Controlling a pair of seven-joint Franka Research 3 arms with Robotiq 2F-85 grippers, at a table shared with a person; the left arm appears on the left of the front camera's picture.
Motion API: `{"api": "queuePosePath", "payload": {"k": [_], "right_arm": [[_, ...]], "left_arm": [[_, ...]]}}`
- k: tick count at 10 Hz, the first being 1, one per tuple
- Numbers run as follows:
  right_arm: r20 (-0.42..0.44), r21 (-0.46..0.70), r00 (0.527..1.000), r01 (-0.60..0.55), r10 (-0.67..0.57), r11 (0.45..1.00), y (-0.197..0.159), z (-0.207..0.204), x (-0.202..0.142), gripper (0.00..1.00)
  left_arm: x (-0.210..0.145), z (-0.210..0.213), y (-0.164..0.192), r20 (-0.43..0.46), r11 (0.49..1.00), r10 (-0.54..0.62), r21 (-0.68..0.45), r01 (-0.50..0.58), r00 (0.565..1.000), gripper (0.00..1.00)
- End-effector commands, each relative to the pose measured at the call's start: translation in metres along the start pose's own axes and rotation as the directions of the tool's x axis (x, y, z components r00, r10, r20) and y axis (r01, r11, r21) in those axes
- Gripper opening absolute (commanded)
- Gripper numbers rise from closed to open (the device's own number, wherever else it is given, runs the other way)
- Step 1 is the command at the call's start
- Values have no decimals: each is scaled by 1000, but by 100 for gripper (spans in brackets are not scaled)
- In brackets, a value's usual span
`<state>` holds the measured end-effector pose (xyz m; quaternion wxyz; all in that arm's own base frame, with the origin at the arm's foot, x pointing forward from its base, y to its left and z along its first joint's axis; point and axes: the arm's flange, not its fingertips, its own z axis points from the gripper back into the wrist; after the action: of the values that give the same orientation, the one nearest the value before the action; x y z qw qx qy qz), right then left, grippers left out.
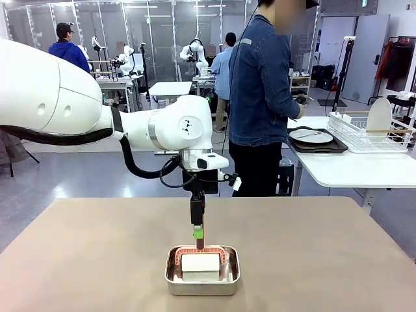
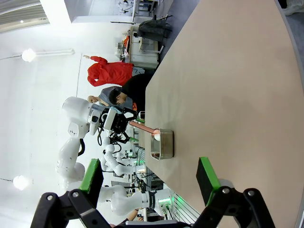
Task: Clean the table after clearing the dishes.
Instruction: When the right (or left) Handle tray is removed, use the right hand (or left hand) to clean the right (or left) side of the table with the Lint Roller.
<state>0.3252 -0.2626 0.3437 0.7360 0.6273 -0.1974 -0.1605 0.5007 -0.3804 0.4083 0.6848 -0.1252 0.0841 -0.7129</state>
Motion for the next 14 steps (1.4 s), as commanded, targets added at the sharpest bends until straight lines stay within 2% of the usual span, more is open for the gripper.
{"api": "queuePosePath", "payload": {"k": [1,2,4,5,6,9,11,12,13,14], "right_arm": [[2,12,1000,-12,12,1000,3,1,0,100],[2,12,1000,-12,12,1000,3,1,0,100],[2,12,1000,-12,12,1000,3,1,0,100],[2,12,1000,-12,12,1000,3,1,0,100],[2,12,1000,-12,12,1000,3,1,0,100],[2,12,1000,-12,12,1000,3,1,0,100],[2,12,1000,-12,12,1000,3,1,0,100],[2,12,1000,-12,12,1000,3,1,0,100],[2,12,1000,-12,12,1000,3,1,0,100],[2,12,1000,-12,12,1000,3,1,0,100]], "left_arm": [[-1,-4,-3,2,1000,-12,12,12,1000,24],[-1,-3,-2,-8,1000,-5,10,6,1000,0],[1,-2,-2,-24,1000,0,-6,0,1000,0],[1,-1,-1,-13,1000,-3,-6,2,1000,4],[1,0,-1,-11,1000,-1,-6,1,1000,0],[1,9,-3,1,1000,12,-7,-12,1000,0],[-6,48,-24,41,999,38,-35,-36,998,0],[-19,76,-44,64,997,70,-19,-69,995,0],[-41,93,-65,100,988,150,16,-152,984,0],[-72,105,-85,206,958,274,27,-285,939,0]]}}
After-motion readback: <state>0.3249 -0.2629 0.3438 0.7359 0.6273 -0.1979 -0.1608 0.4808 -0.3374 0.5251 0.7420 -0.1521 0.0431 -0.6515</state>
